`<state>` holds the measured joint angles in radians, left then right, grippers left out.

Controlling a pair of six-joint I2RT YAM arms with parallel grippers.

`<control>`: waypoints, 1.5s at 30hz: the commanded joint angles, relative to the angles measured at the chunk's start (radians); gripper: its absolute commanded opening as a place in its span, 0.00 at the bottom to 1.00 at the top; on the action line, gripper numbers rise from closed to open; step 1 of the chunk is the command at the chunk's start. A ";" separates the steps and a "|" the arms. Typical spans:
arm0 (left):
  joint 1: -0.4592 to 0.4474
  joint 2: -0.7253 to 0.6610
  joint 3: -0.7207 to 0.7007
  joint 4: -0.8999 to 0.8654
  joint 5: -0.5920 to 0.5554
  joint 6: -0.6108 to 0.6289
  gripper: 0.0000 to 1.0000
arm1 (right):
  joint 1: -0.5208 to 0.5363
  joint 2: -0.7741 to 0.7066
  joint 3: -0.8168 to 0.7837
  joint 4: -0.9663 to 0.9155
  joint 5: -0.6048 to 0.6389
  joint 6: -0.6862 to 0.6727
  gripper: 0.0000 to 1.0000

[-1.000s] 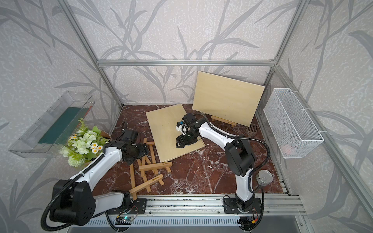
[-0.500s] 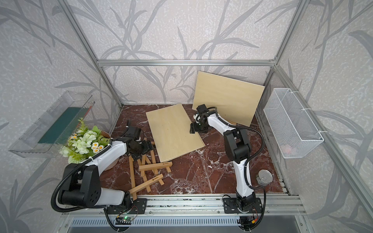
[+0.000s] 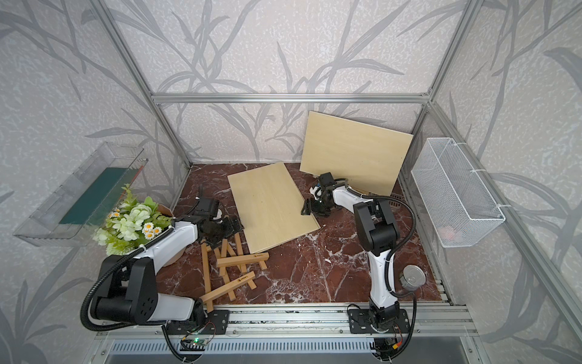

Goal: Assemble the easel
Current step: Adjust the drawing board on the easel, then pick up the easel at the center of the board.

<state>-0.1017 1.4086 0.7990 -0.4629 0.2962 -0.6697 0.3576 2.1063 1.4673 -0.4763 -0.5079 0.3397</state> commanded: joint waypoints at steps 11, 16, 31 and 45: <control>-0.002 0.179 0.039 0.275 0.107 -0.010 0.99 | 0.186 0.123 0.102 0.093 -0.270 0.138 0.70; -0.009 0.287 0.147 0.316 0.114 -0.008 0.99 | 0.182 0.111 0.122 0.049 -0.236 0.101 0.70; -0.069 0.551 0.495 0.157 -0.164 0.050 0.99 | 0.129 0.020 0.137 -0.107 -0.013 -0.014 0.70; -0.048 0.421 0.600 -0.253 -0.632 0.192 0.99 | 0.129 0.016 0.128 -0.101 -0.011 -0.030 0.70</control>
<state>-0.1577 1.8828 1.3720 -0.5869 -0.1894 -0.5201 0.4717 2.1593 1.5814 -0.5732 -0.4805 0.3267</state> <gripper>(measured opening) 0.994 0.704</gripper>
